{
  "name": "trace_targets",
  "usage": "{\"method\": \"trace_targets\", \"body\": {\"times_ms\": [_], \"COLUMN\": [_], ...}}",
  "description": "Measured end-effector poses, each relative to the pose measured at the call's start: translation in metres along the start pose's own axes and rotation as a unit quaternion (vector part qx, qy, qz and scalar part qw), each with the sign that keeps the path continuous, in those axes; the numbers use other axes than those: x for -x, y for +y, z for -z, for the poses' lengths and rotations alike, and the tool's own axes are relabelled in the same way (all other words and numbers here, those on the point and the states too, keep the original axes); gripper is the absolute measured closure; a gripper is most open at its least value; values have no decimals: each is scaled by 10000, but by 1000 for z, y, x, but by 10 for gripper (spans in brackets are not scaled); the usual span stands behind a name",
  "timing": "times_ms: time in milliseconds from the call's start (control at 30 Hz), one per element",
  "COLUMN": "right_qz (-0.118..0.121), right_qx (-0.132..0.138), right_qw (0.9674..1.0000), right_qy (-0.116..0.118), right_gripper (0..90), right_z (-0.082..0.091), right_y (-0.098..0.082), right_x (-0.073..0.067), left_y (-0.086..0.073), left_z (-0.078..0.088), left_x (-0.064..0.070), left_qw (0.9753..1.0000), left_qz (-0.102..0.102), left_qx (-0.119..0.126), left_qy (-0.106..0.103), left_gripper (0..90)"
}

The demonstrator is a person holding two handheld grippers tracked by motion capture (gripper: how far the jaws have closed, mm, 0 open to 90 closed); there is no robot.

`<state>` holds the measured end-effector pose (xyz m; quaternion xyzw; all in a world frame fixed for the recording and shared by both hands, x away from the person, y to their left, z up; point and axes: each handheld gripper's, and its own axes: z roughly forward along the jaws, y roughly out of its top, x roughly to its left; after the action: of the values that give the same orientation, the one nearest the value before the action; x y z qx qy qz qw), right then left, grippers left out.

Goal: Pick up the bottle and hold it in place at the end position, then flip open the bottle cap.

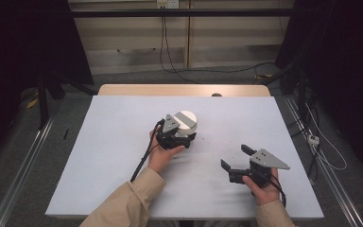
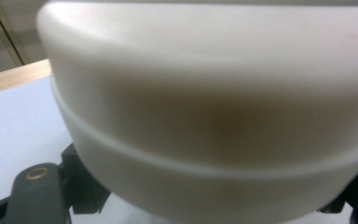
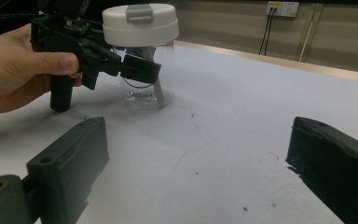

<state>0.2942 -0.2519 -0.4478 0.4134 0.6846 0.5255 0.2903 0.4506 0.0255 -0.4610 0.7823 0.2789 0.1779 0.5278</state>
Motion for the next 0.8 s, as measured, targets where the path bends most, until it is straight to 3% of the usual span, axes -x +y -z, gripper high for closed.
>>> {"method": "trace_targets", "body": {"times_ms": [367,800], "right_qz": [-34,-93], "right_qx": [-75,-198], "right_qw": [9999,9997], "right_qy": [129,105], "right_gripper": [45,67], "right_z": [-13,-30], "right_y": [9,19], "right_x": [-3,-8], "left_y": [0,0], "left_z": [0,0], "left_x": [0,0], "left_qw": [10000,10000], "left_qz": [-3,-10], "left_qx": [-13,-21], "left_qy": [-14,-16], "left_gripper": [185,185]}}
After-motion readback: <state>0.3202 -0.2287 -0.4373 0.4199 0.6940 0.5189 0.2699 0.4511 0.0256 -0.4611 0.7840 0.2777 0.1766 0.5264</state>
